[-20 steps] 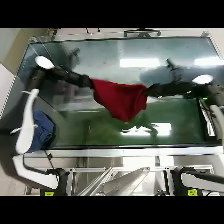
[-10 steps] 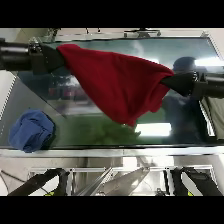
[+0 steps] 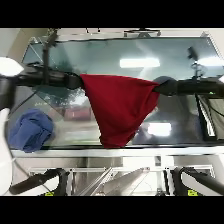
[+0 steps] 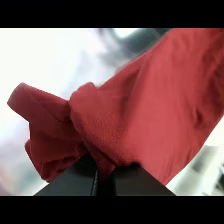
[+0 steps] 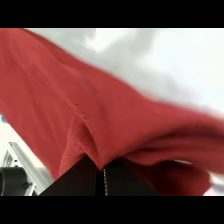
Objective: Fold the shirts.
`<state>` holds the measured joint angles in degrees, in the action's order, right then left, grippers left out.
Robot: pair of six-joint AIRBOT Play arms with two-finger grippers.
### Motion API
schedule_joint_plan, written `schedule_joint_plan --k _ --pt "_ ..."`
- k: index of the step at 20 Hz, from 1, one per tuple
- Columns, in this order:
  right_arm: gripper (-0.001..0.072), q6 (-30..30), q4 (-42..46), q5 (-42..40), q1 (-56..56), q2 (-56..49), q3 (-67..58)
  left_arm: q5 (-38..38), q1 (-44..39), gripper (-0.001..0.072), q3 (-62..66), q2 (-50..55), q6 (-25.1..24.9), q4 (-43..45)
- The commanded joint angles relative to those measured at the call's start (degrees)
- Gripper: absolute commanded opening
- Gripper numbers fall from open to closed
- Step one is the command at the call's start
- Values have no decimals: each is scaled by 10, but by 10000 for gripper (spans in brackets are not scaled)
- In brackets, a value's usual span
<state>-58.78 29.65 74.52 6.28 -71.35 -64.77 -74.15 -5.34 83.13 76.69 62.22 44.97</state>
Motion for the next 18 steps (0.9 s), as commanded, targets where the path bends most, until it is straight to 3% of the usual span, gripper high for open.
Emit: schedule_joint_plan --k 1,2,3,4,8,11,13,18 --pt "44 29 -6 -62 -29 -136 11 99 -1 10 -7 111 -32 6" --pt "252 36 -20 -83 -39 -171 10 101 -1 101 11 145 -32 5" --pt "461 42 -33 -93 -41 -198 3 88 1 421 36 174 -32 6" --pt "493 47 -37 -93 -37 -215 -9 70 7 720 63 196 -28 6" --pt "494 50 10 -27 40 -206 -79 -89 52 705 161 222 58 6" --pt "494 37 112 -30 107 -198 -89 -200 62 704 98 190 120 6" --pt "494 24 139 -16 130 -219 -89 -189 41 704 -30 134 122 6" --pt "491 24 137 13 97 -284 -89 -21 -52 703 -374 -13 130 -2"
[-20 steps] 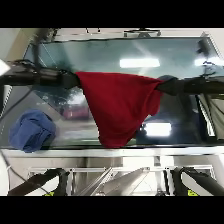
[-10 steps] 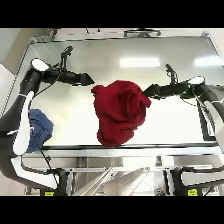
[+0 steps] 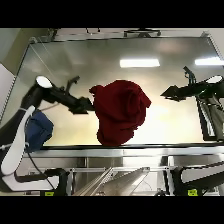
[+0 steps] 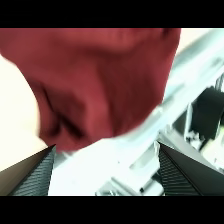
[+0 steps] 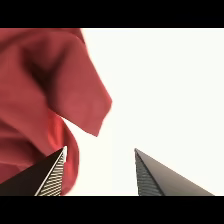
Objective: Fold the shirts.
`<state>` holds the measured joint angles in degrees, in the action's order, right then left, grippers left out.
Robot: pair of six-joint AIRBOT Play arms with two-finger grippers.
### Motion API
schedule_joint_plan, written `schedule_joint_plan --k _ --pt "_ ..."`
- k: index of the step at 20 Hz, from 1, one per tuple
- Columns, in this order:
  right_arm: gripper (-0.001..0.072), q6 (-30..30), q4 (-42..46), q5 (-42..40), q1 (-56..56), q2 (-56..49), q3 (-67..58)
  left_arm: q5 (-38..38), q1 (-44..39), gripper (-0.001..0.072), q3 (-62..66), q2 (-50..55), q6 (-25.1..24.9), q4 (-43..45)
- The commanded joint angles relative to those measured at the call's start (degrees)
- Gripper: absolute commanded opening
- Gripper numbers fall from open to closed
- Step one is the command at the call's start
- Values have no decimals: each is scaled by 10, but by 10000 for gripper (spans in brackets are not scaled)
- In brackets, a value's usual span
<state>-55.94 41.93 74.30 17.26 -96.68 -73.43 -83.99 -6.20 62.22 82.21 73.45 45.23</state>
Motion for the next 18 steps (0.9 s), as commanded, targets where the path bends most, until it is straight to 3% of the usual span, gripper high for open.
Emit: schedule_joint_plan --k 1,5,9,11,13,14,15,16,17,18 --pt "490 -5 14 13 -24 -40 -2 112 -64 702 -216 -86 26 -16" --pt "489 -16 9 -19 -71 -65 -2 235 -132 701 -328 -108 28 -106" --pt "487 -20 -14 -63 -106 -74 -2 308 -195 685 -315 -53 4 -144" --pt "383 -19 -29 -70 -114 -74 -2 319 -217 684 -277 -6 -11 -143" --pt "371 -19 -45 -71 -116 -74 -2 319 -224 682 -233 39 -21 -143" --pt "368 -19 -52 -71 -116 -74 -2 310 -222 549 -209 58 -22 -139" --pt "316 -19 -58 -69 -116 -74 -2 296 -217 344 -188 71 -28 -132" --pt "81 -19 -67 -64 -116 -74 -2 274 -210 137 -166 82 -38 -133" --pt "22 -19 -71 -64 -116 -73 -2 252 -203 1 -148 86 -44 -133" --pt "21 -19 -75 -63 -116 -71 -3 235 -196 2 -130 84 -45 -133"
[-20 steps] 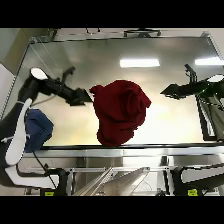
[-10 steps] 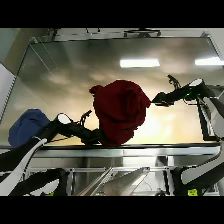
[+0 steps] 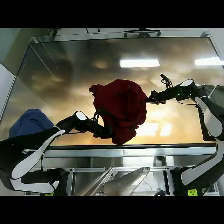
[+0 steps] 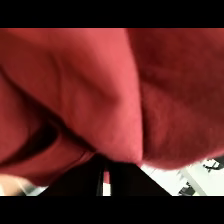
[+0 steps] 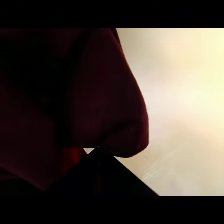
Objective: Fold the shirts.
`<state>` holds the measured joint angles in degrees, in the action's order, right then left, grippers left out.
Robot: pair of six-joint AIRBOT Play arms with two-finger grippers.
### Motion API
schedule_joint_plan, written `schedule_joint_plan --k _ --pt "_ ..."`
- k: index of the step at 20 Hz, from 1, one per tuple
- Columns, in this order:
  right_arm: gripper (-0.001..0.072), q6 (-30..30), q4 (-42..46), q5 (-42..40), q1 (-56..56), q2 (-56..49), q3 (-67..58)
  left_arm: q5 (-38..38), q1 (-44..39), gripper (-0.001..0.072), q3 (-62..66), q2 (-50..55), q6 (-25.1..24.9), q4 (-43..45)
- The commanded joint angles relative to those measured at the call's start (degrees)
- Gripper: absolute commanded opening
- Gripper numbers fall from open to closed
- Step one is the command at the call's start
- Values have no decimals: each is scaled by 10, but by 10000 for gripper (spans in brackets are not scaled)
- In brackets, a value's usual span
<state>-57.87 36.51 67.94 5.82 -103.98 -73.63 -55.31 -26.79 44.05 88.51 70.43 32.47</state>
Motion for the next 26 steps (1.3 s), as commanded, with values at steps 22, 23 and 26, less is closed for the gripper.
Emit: schedule_joint_plan --k 22,23,26 --pt "19 69 -166 -85 298 665 -176 -143 573 24 516 -472 -26 -111" --pt "19 69 -166 -82 298 665 -176 -156 607 24 519 -473 -26 -112" --pt "19 51 -168 -32 297 620 -170 -217 641 24 483 -438 -26 -116"
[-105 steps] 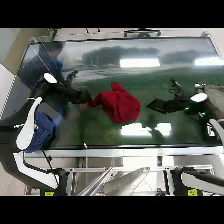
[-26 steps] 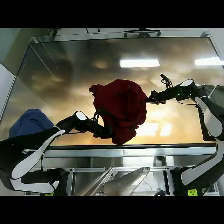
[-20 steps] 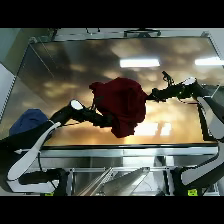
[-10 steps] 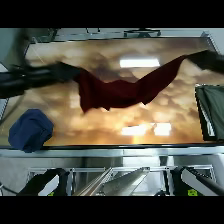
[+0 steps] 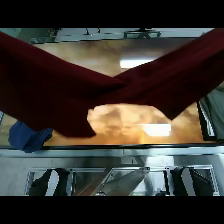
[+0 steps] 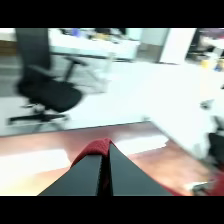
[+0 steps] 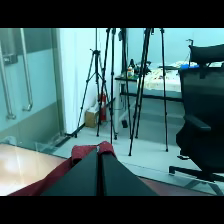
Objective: Fold the shirts.
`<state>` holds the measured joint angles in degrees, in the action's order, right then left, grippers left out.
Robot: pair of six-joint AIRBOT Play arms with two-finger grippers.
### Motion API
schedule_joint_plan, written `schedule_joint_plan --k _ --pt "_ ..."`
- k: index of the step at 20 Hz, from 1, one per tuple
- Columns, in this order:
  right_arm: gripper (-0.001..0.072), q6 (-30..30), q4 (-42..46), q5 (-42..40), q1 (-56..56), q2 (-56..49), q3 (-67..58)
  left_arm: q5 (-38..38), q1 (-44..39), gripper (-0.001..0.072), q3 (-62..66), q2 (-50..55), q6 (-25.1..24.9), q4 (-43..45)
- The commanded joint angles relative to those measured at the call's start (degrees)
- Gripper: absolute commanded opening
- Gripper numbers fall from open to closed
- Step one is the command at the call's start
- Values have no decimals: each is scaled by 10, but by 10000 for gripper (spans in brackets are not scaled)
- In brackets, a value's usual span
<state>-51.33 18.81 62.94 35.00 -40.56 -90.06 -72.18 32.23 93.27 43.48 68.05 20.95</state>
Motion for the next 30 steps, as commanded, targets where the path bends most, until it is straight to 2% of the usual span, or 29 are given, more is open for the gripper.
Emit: schedule_joint_plan --k 1,5,7,8,10,12,14,16,19,24,28,30 --pt "19 -19 10 32 0 -43 2 -63 36 24 -30 36 -3 -1" --pt "19 -22 12 74 -65 -175 79 -60 -94 24 -127 168 -51 5" --pt "19 0 23 70 -110 -253 132 -17 -166 22 -159 249 -92 9" --pt "19 9 37 50 -132 -297 156 15 -192 18 -163 293 -98 29" --pt "19 12 81 -8 -156 -390 173 65 -228 19 -131 398 -97 88" --pt "18 12 66 -45 -158 -497 162 66 -235 17 -59 519 -89 100" --pt "18 12 37 -44 -155 -582 129 64 -235 15 6 612 -58 104" --pt "18 5 35 -36 -155 -634 91 61 -234 13 54 671 -28 145" --pt "18 -1 66 3 -149 -659 28 55 -233 10 129 712 -6 215" --pt "19 -73 248 137 -146 -657 -38 41 -220 10 231 727 11 318" --pt "18 -117 377 143 -174 -660 -36 53 -224 12 234 727 -7 368" --pt "19 -122 391 134 -193 -660 -33 56 -227 12 221 727 -16 407"
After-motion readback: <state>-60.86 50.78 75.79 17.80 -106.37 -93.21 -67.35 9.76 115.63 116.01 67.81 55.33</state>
